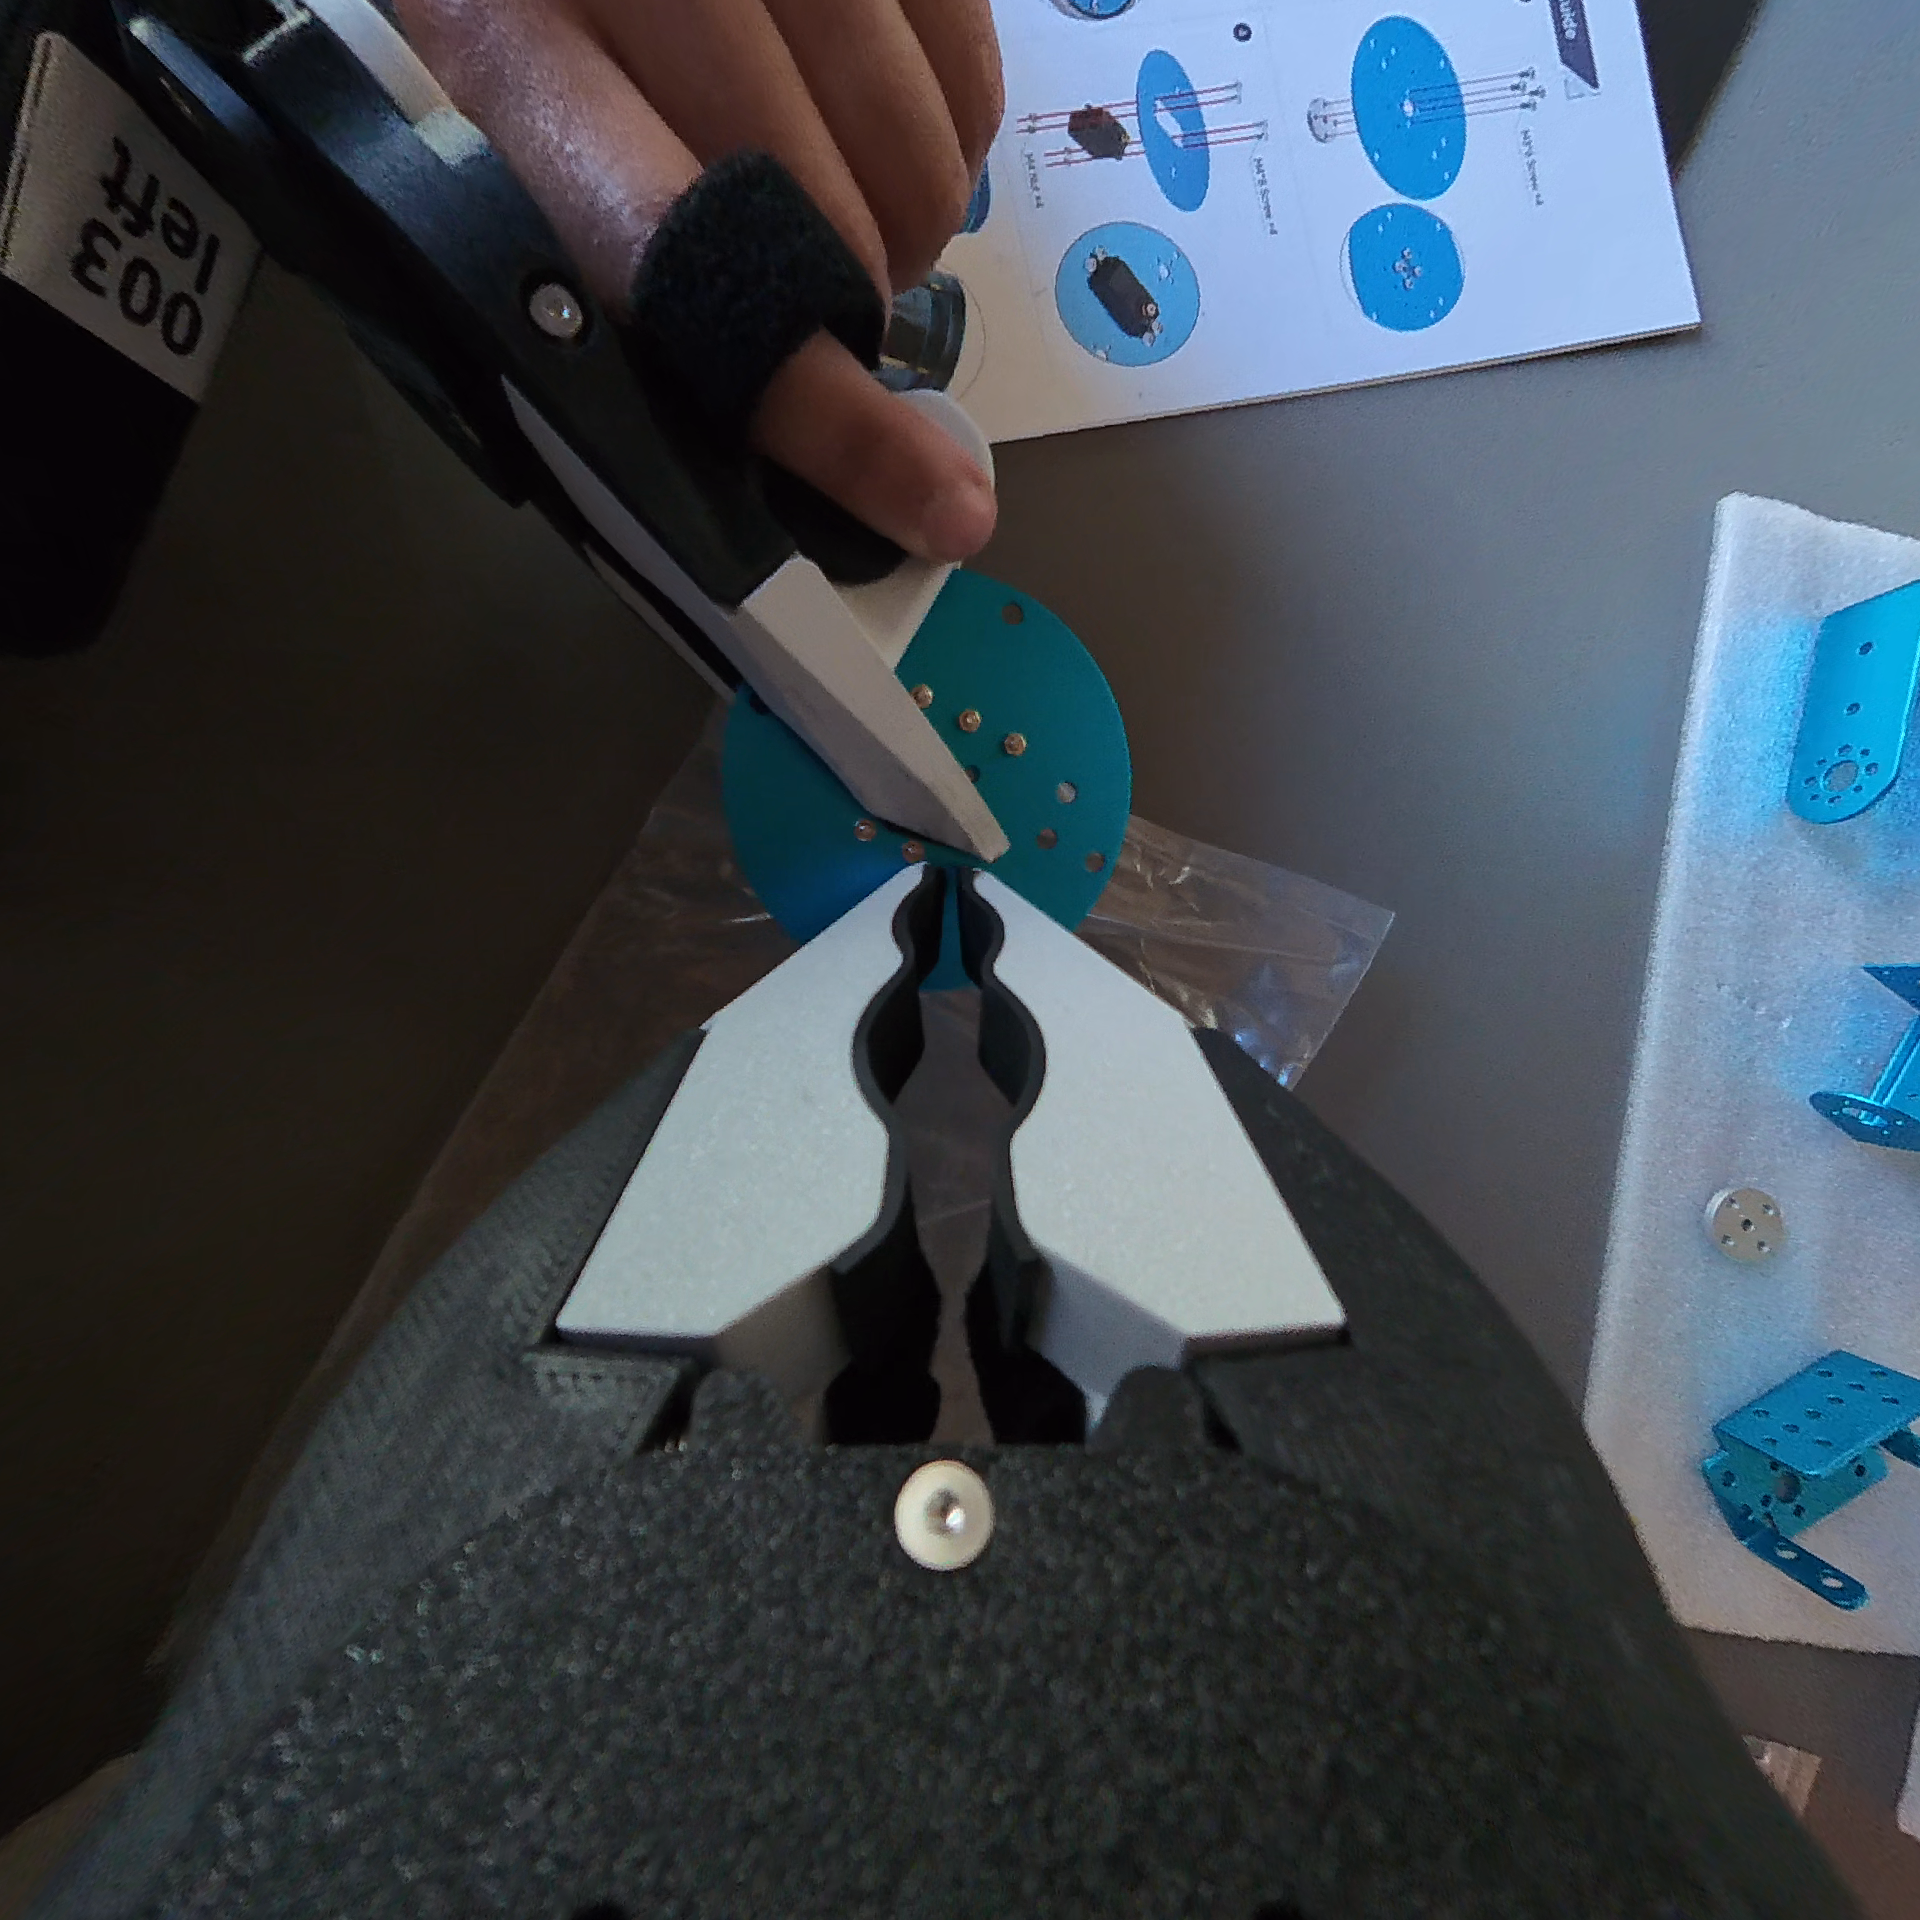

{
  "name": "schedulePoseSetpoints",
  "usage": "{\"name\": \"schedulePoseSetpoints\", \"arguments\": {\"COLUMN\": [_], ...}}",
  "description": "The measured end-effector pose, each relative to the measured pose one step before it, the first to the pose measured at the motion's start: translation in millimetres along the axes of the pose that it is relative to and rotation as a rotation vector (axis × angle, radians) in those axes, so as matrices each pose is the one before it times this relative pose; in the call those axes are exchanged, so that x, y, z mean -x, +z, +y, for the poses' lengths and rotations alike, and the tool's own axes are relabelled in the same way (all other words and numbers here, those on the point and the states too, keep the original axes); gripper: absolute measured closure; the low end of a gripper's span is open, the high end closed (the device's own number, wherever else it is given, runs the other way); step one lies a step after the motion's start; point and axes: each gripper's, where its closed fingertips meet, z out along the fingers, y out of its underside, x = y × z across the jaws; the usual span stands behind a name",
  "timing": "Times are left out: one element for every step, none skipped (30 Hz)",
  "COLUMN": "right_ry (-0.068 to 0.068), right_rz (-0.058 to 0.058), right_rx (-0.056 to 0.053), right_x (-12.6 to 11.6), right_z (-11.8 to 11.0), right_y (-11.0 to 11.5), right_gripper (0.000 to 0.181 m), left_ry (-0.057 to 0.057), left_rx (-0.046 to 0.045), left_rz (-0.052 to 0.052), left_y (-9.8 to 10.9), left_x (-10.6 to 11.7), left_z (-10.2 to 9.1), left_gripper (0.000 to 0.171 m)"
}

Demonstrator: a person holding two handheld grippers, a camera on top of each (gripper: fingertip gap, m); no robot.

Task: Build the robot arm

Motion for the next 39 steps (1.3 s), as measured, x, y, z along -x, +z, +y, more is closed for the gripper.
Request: {"name": "schedulePoseSetpoints", "arguments": {"right_ry": [0.0014,0.002,0.0,-0.0018,-0.0011,0.0032,0.0043,0.0014,-0.0024,-0.0062,-0.0093,-0.0088,-0.0057,-0.0027,-0.001,0.0009,-0.0003,-0.0007,0.001,0.004,0.0051,0.0034,0.001,-0.0004,-0.0011,0.0005,0.0013,0.0009,0.0019,0.0035,0.0024,0.0004,-0.0017,-0.0025,-0.002,-0.002,-0.0017,-0.0035,-0.0055], "right_rz": [-0.0025,-0.0028,0.0006,0.0083,0.0048,0.0026,-0.0007,-0.0091,-0.0117,0.002,0.0043,0.0024,0.0052,0.0017,-0.0037,0.0001,0.0005,0.004,0.0016,-0.0014,-0.0034,-0.0039,-0.0013,-0.0021,-0.0048,-0.0026,-0.0003,-0.0021,-0.0002,-0.0017,-0.002,0.0025,0.0047,0.0058,0.0058,0.0017,-0.0015,0.0067,0.0075], "right_rx": [0.0011,0.0033,0.0046,0.0027,-0.0076,-0.0154,-0.0144,-0.0119,-0.0085,-0.0029,0.0019,0.0048,0.0039,0.0006,0.0,0.0004,0.0022,0.0022,-0.0013,-0.0043,-0.0016,0.0016,0.002,-0.0026,-0.0041,0.0003,0.0047,0.0039,0.0009,0.0015,0.0033,-0.0008,-0.0041,-0.0057,-0.005,-0.0038,0.0015,0.0095,0.0096], "right_x": [0.34,0.35,-0.3,-1.48,-1.2,-1.1,-0.61,0.99,1.99,0.51,0.44,0.59,-0.01,0.05,0.61,-0.19,-0.42,-0.87,-0.64,-0.46,-0.14,0.16,0.03,0.39,1.0,0.64,-0.02,0.28,-0.27,0.05,0.11,-0.31,-0.49,-0.72,-0.86,-0.06,0.41,-1.01,-0.89], "right_z": [0.1,0.66,0.81,0.83,-0.48,-1.89,-1.68,-1.36,-0.95,-0.36,0.19,0.45,0.22,-0.18,-0.16,-0.01,0.54,0.64,0.36,-0.08,0.36,0.52,0.41,-0.55,-0.96,-0.3,0.52,0.45,0.33,0.5,0.61,-0.19,-0.62,-1.19,-1.28,-1.03,-0.11,1.37,2.0], "right_y": [-0.15,-0.11,-0.42,-1.1,-1.78,-1.96,-1.49,-0.74,-0.16,0.3,0.76,1.05,0.85,0.73,0.6,0.56,0.35,0.13,0.01,-0.09,0.3,0.5,0.55,0.43,0.41,0.34,0.17,-0.07,-0.42,-0.53,-0.69,-0.89,-0.97,-0.97,-0.61,-0.41,0.1,0.03,-0.51], "right_gripper": [0.18,0.18,0.18,0.179,0.179,0.179,0.177,0.175,0.175,0.175,0.175,0.175,0.175,0.175,0.175,0.175,0.175,0.175,0.174,0.173,0.173,0.172,0.172,0.172,0.172,0.172,0.172,0.172,0.172,0.172,0.173,0.173,0.173,0.173,0.173,0.173,0.173,0.173,0.174], "left_ry": [-0.0001,-0.0023,-0.0016,0.0029,0.002,-0.0014,-0.0007,-0.0008,-0.0027,-0.0018,-0.0006,-0.0008,-0.0008,0.0001,-0.0005,-0.0013,0.0,0.0007,-0.0008,-0.0005,-0.0003,-0.0013,0.0002,0.0013,0.0013,0.0002,-0.0014,0.0008,0.0014,-0.0013,-0.0005,0.0022,-0.0012,-0.0029,0.0013,0.0006,-0.0013,0.0006,0.0016], "left_rx": [0.00049,-0.00077,-0.00014,0.00067,0.00011,-0.00064,-0.00143,-0.001,-0.0003,-0.00019,0.00021,0.0002,0.00009,0.00021,-0.00024,-0.00074,-0.0007,-0.00033,0.00032,-0.00024,-0.00074,-0.00018,-0.00055,0.00004,0.00055,-0.00003,-0.00021,-0.00037,0.00023,0.00118,0.00186,0.00095,0.0007,-0.00027,-0.00131,-0.00037,-0.00079,0.00012,0.00115], "left_rz": [-0.003,-0.0007,-0.0001,-0.0028,-0.0022,-0.0005,-0.0025,-0.0016,0.0011,0.001,0.0,0.0001,0.0002,-0.0012,-0.0013,-0.0006,-0.0016,-0.0021,-0.0004,-0.0008,-0.0012,0.0,0.0006,0.0008,-0.0006,0.0003,0.002,-0.0004,-0.0017,0.0009,-0.0003,-0.0039,-0.0009,0.0008,-0.0017,0.0003,0.0019,0.0004,-0.0002], "left_y": [-0.15,-0.04,-0.05,-0.15,-0.19,-0.15,-0.14,-0.17,0.11,0.04,0.05,-0.02,-0.02,-0.03,-0.09,-0.14,-0.26,-0.13,-0.13,-0.15,-0.06,-0.09,-0.04,0.06,0.06,0.0,0.09,-0.03,-0.06,0.1,0.11,-0.14,-0.04,0.04,-0.18,-0.01,0.06,0.01,-0.06], "left_x": [0.6,0.43,0.19,0.37,0.31,0.24,0.46,0.32,-0.03,-0.06,-0.03,-0.06,0.02,0.27,0.33,0.26,0.36,0.42,0.19,0.15,0.33,0.09,-0.08,-0.32,-0.01,-0.04,-0.36,0.0,0.22,0.01,0.16,0.6,0.35,-0.01,0.27,-0.12,-0.35,-0.11,-0.05], "left_z": [0.13,-0.13,0.11,0.09,-0.06,-0.11,-0.29,-0.23,-0.05,0.04,0.1,0.17,0.01,0.02,0.02,-0.13,-0.12,-0.06,0.1,0.09,-0.05,-0.11,-0.01,-0.12,0.16,0.0,-0.1,0.02,-0.04,0.1,0.55,0.34,0.3,0.02,-0.34,-0.26,-0.25,0.02,0.31], "left_gripper": [0.17,0.17,0.17,0.17,0.17,0.17,0.17,0.17,0.171,0.171,0.17,0.17,0.17,0.17,0.17,0.171,0.17,0.17,0.17,0.17,0.17,0.17,0.171,0.171,0.17,0.171,0.17,0.171,0.17,0.171,0.17,0.17,0.17,0.17,0.17,0.17,0.171,0.17,0.17]}}
